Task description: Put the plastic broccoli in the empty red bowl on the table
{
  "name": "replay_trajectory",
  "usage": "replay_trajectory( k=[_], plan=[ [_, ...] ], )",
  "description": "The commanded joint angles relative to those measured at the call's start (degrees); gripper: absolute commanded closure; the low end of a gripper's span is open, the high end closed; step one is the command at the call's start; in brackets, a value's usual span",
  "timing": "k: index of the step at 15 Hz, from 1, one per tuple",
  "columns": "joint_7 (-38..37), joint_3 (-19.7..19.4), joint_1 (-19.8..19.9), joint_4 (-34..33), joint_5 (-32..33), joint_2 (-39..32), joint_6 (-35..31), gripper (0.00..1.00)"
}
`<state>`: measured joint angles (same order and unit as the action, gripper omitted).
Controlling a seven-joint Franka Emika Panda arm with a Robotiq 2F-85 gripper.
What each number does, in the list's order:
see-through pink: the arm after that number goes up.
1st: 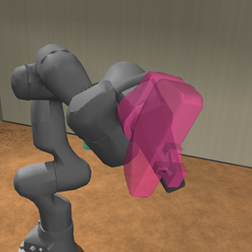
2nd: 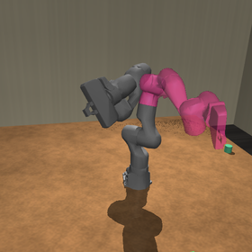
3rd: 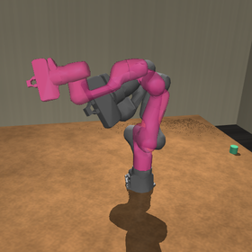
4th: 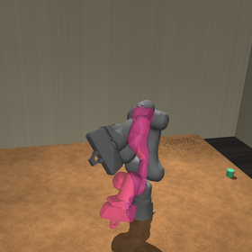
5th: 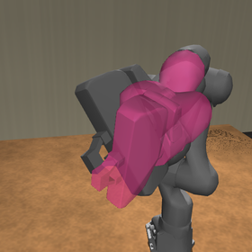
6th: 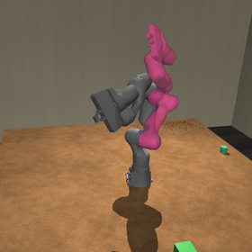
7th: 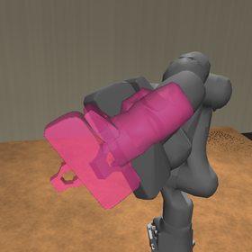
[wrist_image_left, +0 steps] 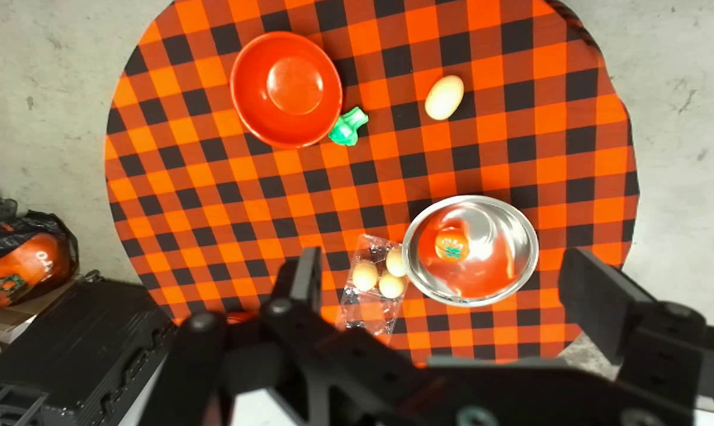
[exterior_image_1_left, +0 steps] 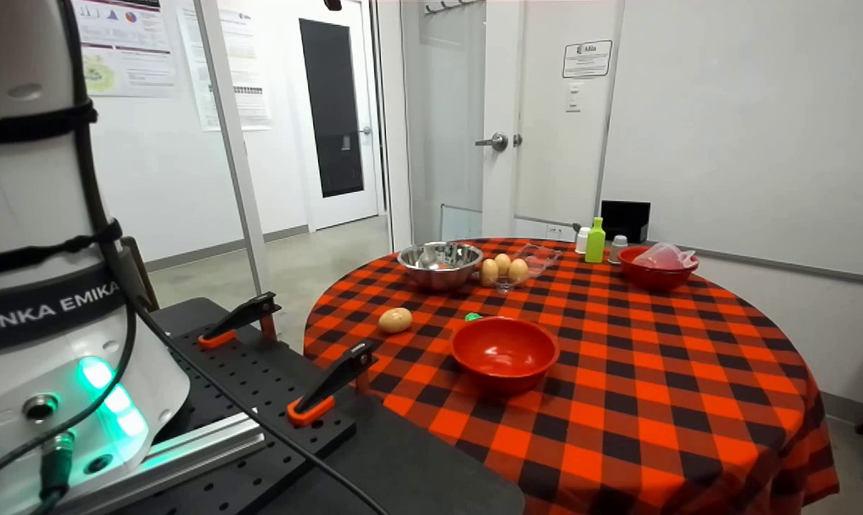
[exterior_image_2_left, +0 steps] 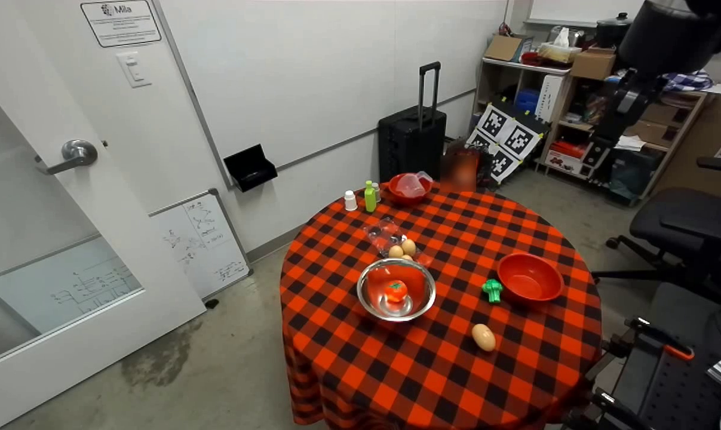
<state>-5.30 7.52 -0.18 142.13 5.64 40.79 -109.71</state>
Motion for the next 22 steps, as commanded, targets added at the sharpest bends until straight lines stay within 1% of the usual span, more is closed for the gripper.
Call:
replay_trajectory(
  k=[1,11,15,19,22],
  plan=[
    [-0.4,-0.6,-0.7,-0.1,0.4,-0.1,0.1,0.00],
    [-0.7,-0.6,-0.8,0.1,0.1,-0.6,-0.3,0.00],
    [-0.2,0.5,-1.2,2.4,1.1,-6.7,-1.7,0.00],
    [1.9,0.8,-2.4,3.0,2.6,-16.2,-3.5,0.00],
    [7.7,0.1,-3.4,2.4,6.0,-24.3,-7.9,0.00]
  ],
)
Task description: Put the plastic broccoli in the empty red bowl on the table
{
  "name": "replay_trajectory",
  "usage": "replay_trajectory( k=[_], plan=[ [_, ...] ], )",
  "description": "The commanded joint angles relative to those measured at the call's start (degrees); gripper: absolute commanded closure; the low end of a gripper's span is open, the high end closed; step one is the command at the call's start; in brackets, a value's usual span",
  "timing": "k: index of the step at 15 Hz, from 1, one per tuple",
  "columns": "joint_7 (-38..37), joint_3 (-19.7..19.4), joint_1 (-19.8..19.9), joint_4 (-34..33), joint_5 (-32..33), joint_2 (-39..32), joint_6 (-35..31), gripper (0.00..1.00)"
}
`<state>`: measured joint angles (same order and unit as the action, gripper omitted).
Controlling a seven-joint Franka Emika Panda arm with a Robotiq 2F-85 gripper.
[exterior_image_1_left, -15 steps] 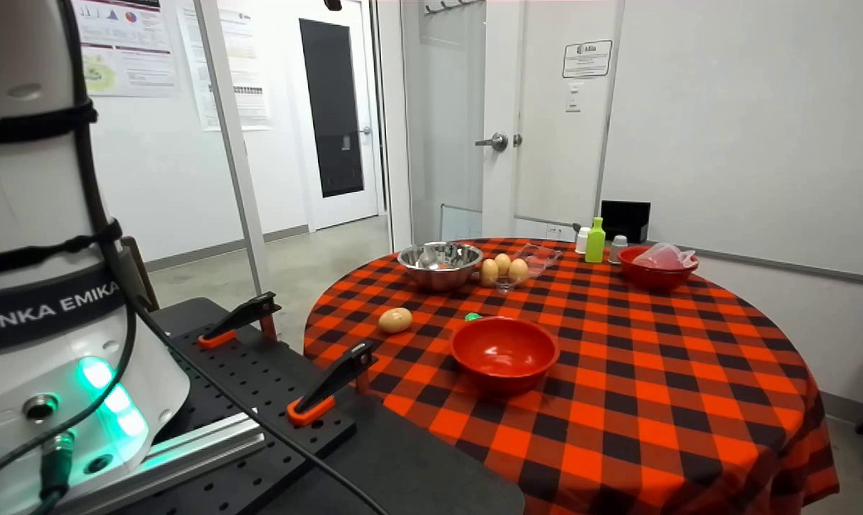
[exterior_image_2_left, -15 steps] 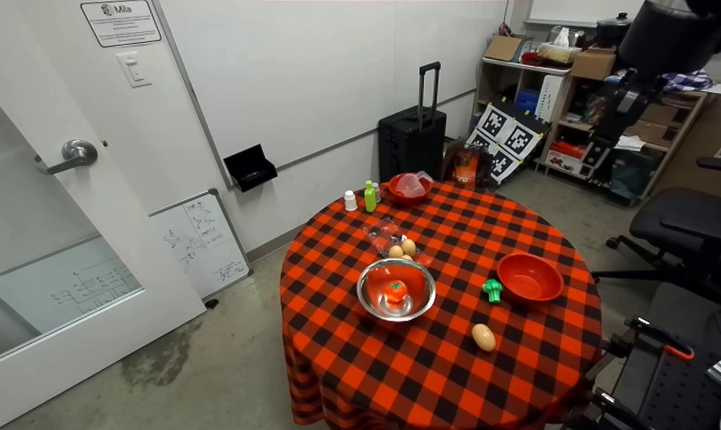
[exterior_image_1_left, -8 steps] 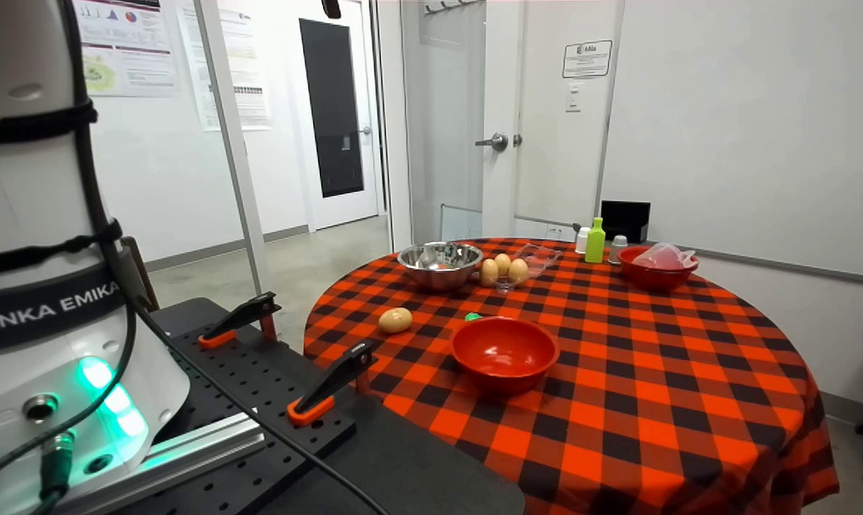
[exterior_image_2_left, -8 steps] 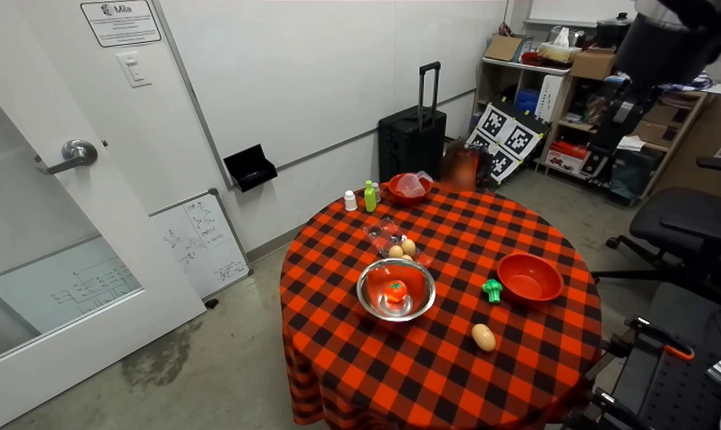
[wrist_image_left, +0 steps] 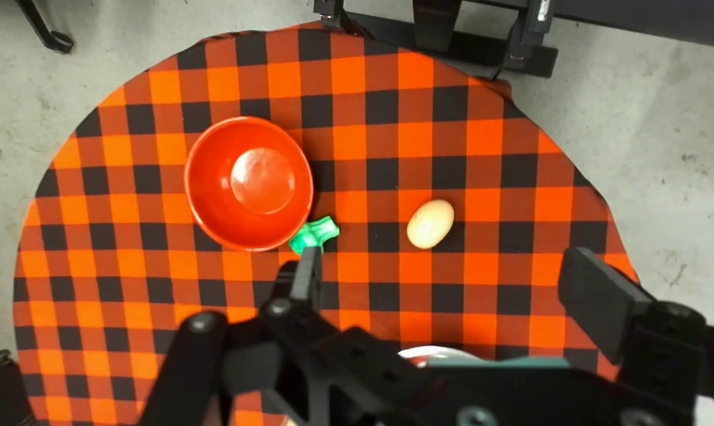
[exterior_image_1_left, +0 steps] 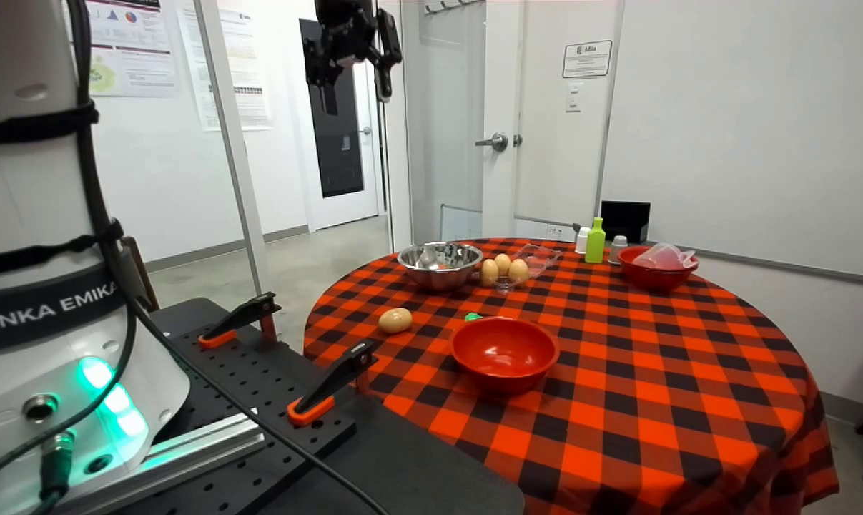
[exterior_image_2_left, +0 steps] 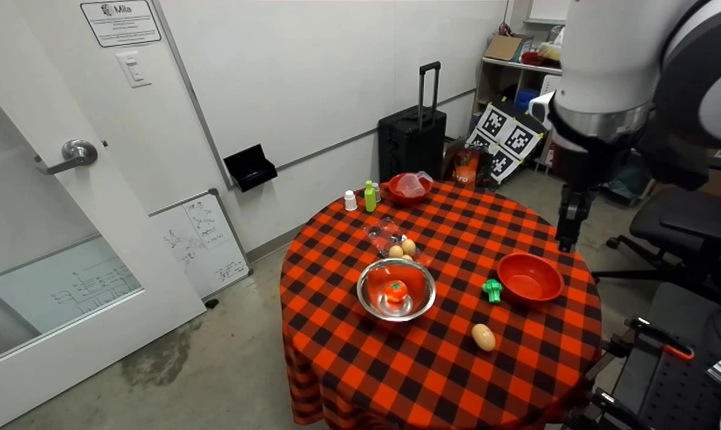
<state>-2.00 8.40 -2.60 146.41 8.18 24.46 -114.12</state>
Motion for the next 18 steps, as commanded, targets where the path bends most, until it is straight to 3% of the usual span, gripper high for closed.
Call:
replay_trajectory(
  k=[1,6,9,18],
  plan=[
    [5.4,-0.9,-0.9,-2.1,4.7,-10.4,-5.2,0.00],
    [11.6,-2.9,0.0,-4.7,9.8,-25.3,-15.8,0.00],
    [15.7,-4.3,0.5,-8.0,10.6,-33.3,-18.8,0.00],
    [26.1,-7.3,3.5,-24.1,10.0,-55.7,-15.2,0.00]
  ],
)
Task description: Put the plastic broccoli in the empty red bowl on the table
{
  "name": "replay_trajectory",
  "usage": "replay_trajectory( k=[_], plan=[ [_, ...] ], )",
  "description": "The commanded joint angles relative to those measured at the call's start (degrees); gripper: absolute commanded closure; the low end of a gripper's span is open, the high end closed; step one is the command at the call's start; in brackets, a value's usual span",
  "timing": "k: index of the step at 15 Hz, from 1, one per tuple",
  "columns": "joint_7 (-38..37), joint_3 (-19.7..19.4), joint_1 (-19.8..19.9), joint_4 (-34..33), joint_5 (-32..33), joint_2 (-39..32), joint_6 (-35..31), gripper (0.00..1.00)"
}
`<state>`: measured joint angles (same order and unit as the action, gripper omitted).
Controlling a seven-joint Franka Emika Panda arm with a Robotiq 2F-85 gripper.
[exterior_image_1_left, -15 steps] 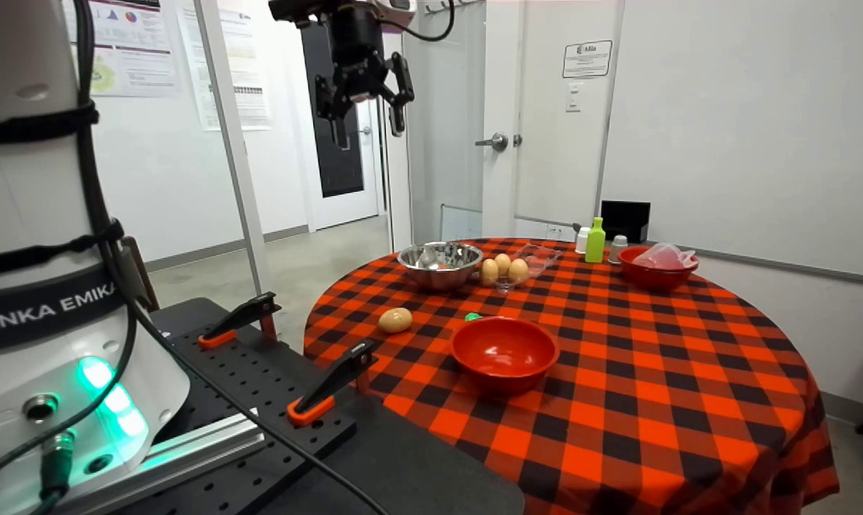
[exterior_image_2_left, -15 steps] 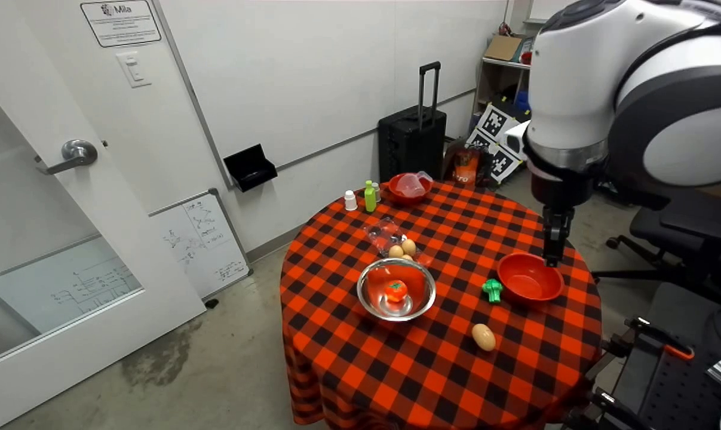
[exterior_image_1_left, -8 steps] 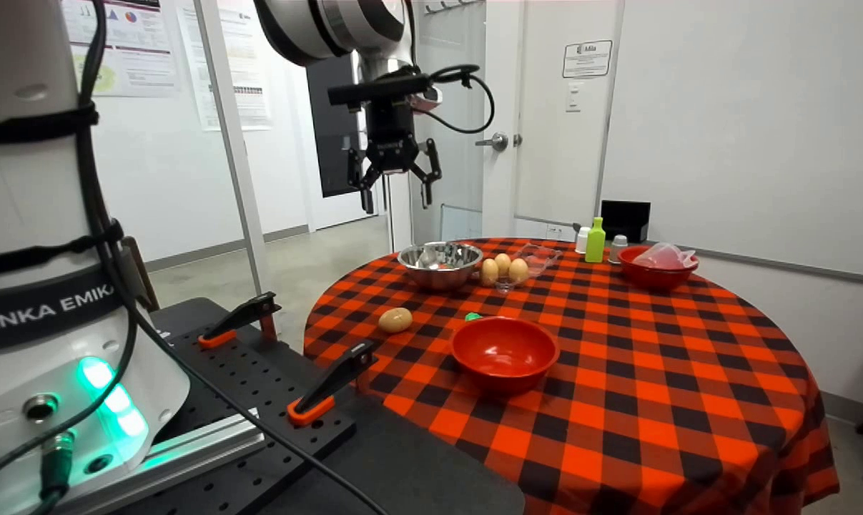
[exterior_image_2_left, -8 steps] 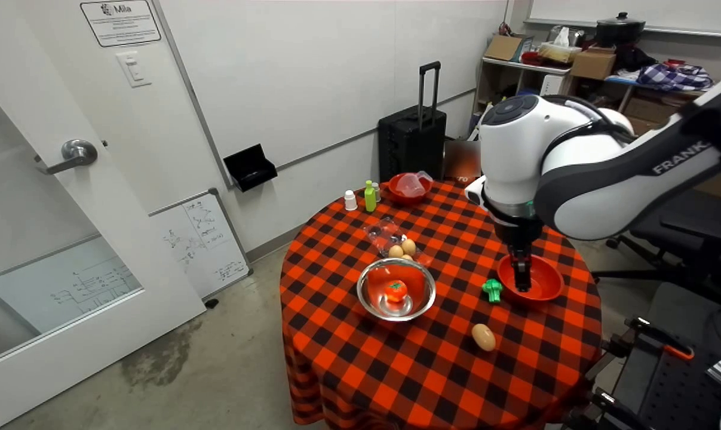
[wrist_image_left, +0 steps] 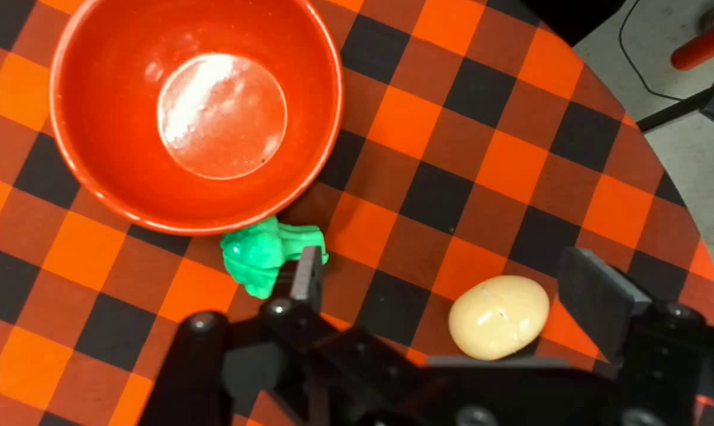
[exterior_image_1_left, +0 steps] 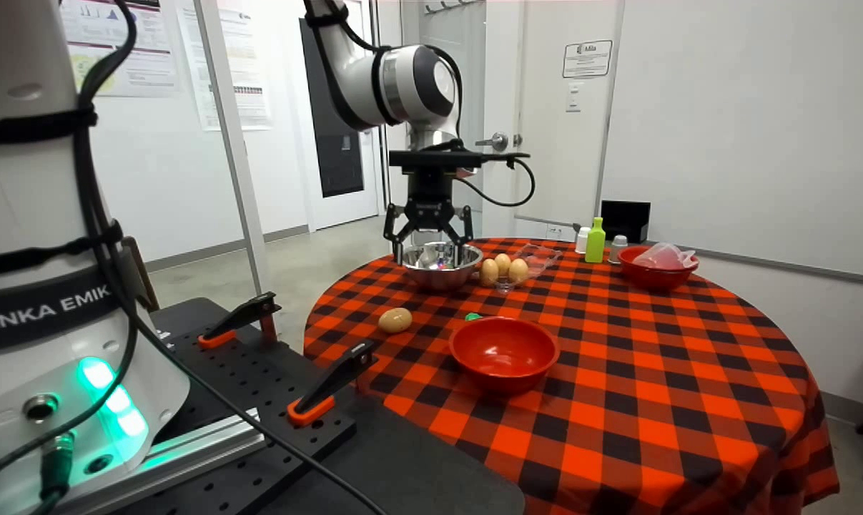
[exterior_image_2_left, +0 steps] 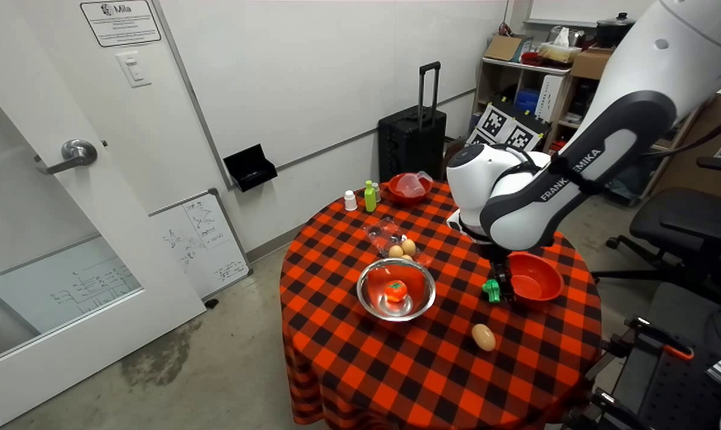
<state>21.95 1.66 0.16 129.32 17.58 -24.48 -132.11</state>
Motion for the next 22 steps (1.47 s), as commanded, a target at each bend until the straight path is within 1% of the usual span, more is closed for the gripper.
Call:
replay_trajectory(
  k=[1,6,12,17,22],
  plan=[
    [2.7,-0.7,1.1,-8.7,0.6,-8.5,3.4,0.00],
    [3.7,-1.5,1.8,-16.6,1.3,-15.5,7.1,0.00],
    [5.6,-2.0,2.5,-23.9,2.3,-21.2,11.7,0.00],
    [6.8,-1.9,3.1,-28.3,2.3,-24.8,13.8,0.00],
    [7.6,-1.8,3.3,-31.4,2.3,-27.6,15.3,0.00]
  ],
)
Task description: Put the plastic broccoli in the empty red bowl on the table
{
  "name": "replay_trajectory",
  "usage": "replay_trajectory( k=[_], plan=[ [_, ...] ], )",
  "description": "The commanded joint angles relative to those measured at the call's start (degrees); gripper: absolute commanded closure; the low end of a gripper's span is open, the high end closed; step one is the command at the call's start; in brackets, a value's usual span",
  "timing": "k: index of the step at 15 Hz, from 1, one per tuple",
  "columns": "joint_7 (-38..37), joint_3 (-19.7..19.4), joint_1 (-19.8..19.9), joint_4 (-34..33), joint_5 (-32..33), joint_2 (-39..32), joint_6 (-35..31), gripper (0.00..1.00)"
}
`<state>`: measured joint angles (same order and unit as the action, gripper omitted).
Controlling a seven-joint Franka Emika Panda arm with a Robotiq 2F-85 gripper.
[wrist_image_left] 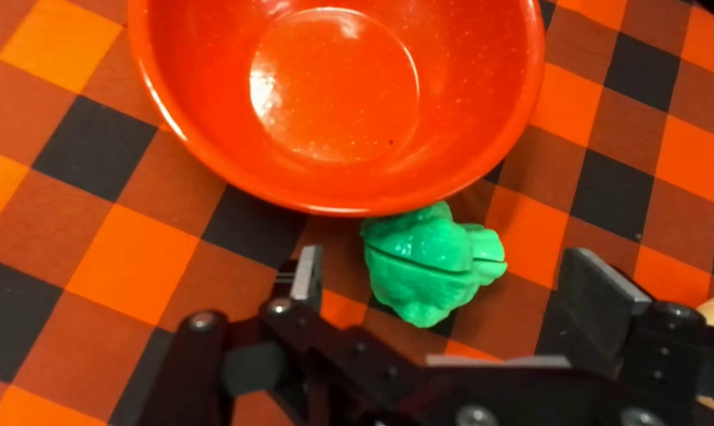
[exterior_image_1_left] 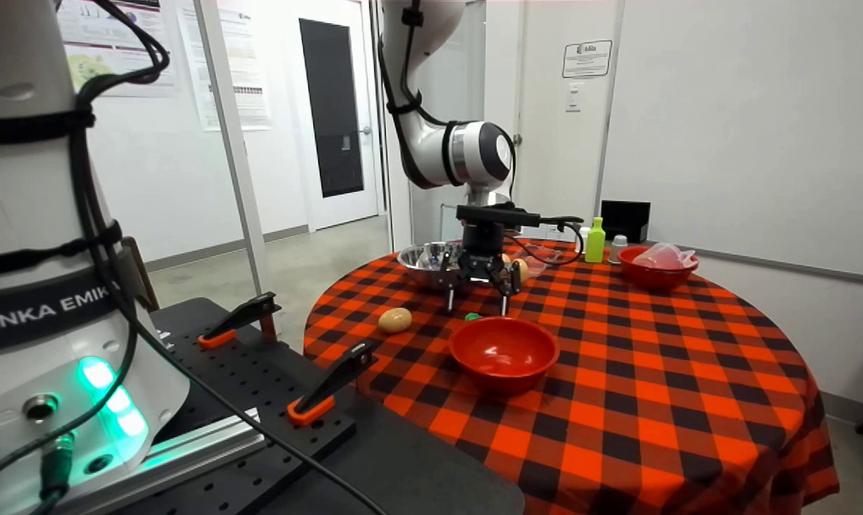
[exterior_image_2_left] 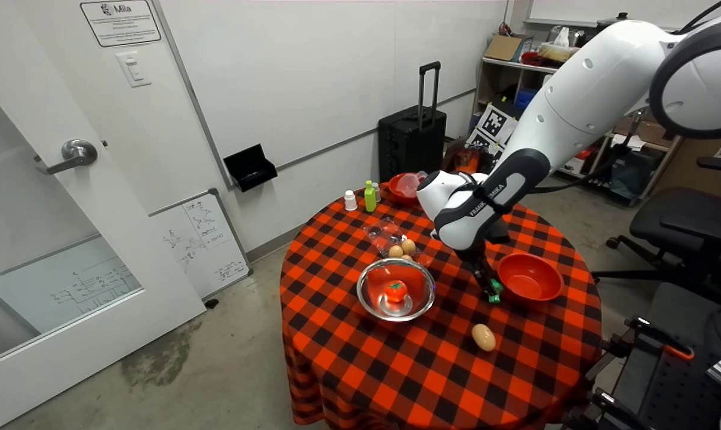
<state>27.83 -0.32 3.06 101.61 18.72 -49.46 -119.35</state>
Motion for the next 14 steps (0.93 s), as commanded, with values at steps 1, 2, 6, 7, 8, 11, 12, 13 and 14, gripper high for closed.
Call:
replay_trajectory(
  k=[1,2,6,7,8,11,12,13,14],
  plan=[
    [2.0,0.2,0.4,-4.2,1.1,-3.1,2.9,0.00],
    [2.2,0.2,0.4,-4.7,1.1,-3.6,3.1,0.00],
    [3.1,0.5,0.8,-6.2,0.9,-5.4,3.8,0.00],
    [3.2,0.5,0.8,-6.4,0.9,-5.8,3.9,0.00],
    [3.2,0.5,0.8,-6.6,0.9,-6.2,4.0,0.00],
    [3.2,0.4,0.9,-7.2,0.9,-7.2,4.1,0.00],
    [3.1,0.4,0.9,-7.4,0.8,-7.5,4.2,0.00],
    [3.1,0.4,1.0,-7.6,0.8,-7.8,4.4,0.07],
    [3.1,0.4,1.0,-7.8,0.7,-7.9,4.5,0.28]
  ],
)
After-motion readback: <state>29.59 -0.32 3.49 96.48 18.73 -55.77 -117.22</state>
